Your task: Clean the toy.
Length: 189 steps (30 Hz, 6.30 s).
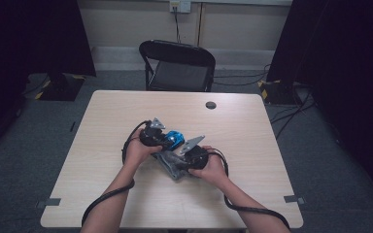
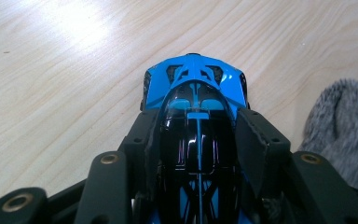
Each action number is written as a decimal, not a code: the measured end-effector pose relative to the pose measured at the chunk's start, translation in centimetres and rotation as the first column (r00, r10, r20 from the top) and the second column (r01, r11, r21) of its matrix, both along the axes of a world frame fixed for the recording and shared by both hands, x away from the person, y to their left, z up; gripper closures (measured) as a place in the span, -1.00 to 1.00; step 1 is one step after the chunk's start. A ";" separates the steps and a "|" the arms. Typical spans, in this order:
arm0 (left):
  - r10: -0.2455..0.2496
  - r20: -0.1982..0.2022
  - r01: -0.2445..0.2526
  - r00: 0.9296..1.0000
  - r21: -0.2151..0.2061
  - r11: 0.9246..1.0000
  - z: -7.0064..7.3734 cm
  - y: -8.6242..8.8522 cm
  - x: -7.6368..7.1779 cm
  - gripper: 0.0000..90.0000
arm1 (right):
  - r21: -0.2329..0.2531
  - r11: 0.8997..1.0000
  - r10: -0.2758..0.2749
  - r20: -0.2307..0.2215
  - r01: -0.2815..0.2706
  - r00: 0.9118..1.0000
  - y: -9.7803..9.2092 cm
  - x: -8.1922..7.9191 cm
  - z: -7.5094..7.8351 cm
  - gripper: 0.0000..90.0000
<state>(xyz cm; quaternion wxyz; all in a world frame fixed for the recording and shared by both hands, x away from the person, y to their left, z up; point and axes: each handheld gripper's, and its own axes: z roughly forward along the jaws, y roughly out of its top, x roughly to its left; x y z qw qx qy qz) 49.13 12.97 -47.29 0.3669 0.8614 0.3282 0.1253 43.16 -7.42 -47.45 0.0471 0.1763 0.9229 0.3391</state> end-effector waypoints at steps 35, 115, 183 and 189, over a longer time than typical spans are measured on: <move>-0.013 0.001 0.013 1.000 0.011 1.000 0.0 0.2 -0.2 0.14 | 0.006 0.950 -0.312 -0.039 0.313 0.949 -5.0 6.8 0.1 0.77; -0.005 0.009 0.005 1.000 0.001 1.000 -0.1 0.2 -0.3 0.14 | 0.039 0.982 -0.183 -0.023 0.184 0.983 -1.4 4.2 -0.6 0.76; -0.005 0.015 0.005 1.000 0.000 1.000 -0.1 0.3 -0.4 0.14 | 0.040 0.886 -0.462 0.015 0.461 0.887 -6.8 8.5 0.7 0.76; -0.003 0.014 0.003 1.000 -0.004 1.000 -0.2 0.2 -0.4 0.14 | 0.069 0.889 -0.456 0.022 0.453 0.890 -8.0 8.0 1.7 0.76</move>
